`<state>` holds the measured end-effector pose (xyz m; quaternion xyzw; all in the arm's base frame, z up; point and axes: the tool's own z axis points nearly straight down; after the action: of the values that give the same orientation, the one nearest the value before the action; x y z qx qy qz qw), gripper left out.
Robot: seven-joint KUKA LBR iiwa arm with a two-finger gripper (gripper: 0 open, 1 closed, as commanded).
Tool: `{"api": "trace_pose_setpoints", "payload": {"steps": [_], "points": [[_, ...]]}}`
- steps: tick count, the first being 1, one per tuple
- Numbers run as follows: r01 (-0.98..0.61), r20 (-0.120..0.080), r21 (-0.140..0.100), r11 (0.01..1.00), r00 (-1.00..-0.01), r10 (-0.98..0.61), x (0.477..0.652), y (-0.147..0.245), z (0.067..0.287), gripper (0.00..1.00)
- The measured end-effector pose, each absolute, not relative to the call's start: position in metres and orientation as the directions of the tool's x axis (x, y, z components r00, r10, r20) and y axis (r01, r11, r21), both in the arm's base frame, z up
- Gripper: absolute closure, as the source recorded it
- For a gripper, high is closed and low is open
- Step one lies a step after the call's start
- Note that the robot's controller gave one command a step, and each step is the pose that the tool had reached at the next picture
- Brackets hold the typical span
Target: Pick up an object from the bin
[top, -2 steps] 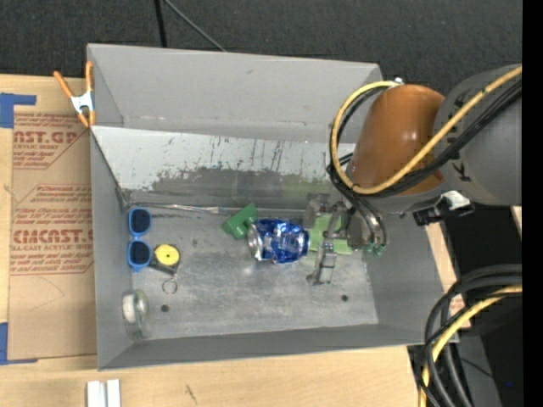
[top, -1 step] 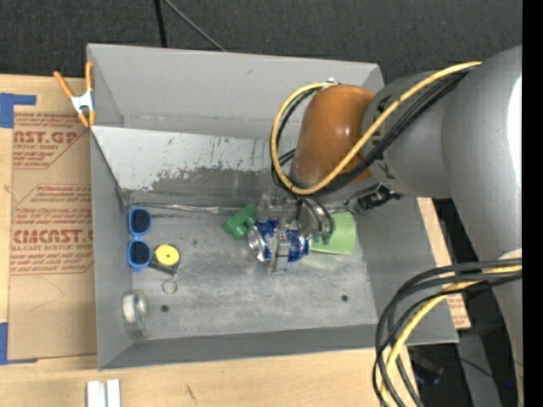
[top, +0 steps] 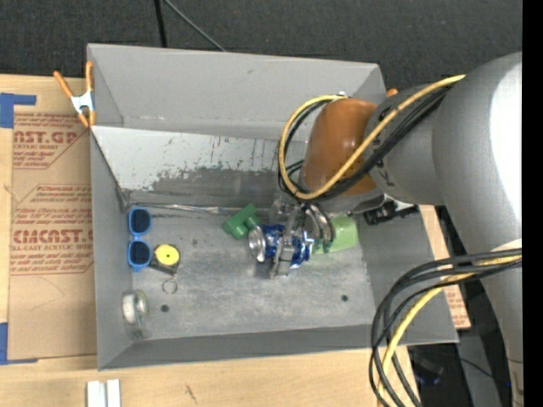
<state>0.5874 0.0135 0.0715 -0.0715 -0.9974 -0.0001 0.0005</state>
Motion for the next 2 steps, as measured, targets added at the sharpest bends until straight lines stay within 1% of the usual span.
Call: {"api": "trace_pose_setpoints", "payload": {"steps": [1,2], "points": [[0.142,-0.001,0.0,0.99,-0.99,0.142,0.588,0.014,0.073,1.0],[0.122,-0.011,0.003,0.992,-0.992,0.122,0.594,0.027,0.194,1.0]]}}
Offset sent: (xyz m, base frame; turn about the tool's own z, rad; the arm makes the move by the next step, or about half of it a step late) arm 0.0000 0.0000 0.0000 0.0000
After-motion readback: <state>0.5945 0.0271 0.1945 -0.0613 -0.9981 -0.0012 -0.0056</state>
